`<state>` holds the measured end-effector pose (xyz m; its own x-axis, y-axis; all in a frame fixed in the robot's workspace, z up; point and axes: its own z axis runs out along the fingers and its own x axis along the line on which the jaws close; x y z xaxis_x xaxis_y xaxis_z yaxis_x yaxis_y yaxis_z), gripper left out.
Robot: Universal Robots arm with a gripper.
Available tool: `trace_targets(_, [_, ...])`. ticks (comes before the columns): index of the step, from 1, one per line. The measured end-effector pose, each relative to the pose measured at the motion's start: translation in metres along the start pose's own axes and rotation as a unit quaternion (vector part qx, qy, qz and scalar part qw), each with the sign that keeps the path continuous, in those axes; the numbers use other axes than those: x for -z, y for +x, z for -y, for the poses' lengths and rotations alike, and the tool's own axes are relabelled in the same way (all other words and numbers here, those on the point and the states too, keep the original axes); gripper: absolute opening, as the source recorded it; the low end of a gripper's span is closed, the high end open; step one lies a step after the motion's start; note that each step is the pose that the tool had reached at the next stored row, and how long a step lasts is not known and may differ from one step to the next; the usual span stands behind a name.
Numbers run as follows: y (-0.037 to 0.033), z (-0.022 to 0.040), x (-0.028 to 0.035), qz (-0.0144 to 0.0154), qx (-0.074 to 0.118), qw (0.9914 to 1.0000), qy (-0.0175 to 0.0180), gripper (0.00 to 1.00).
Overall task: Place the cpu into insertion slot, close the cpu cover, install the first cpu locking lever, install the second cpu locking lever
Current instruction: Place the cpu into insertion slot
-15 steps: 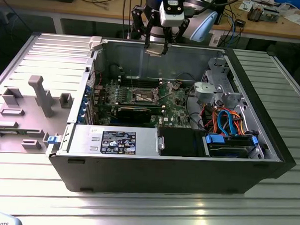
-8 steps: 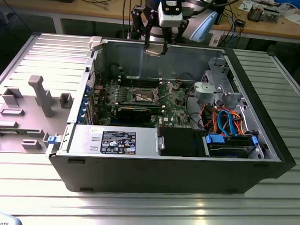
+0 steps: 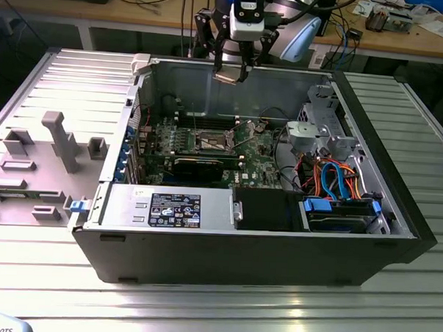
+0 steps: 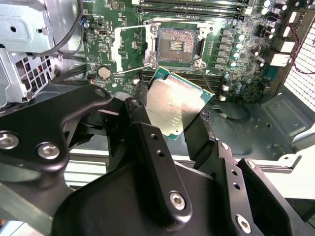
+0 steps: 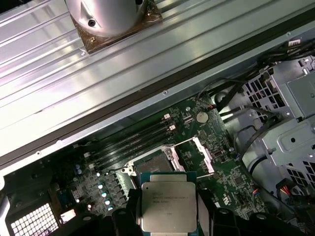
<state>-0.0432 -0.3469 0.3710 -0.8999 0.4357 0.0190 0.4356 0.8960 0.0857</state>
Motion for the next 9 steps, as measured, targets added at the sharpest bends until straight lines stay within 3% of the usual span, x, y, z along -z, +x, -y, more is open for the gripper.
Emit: trace_targets(9, [0.0000,0.0000,0.0000,0.0002,-0.002,1.00000,0.0000,0.54])
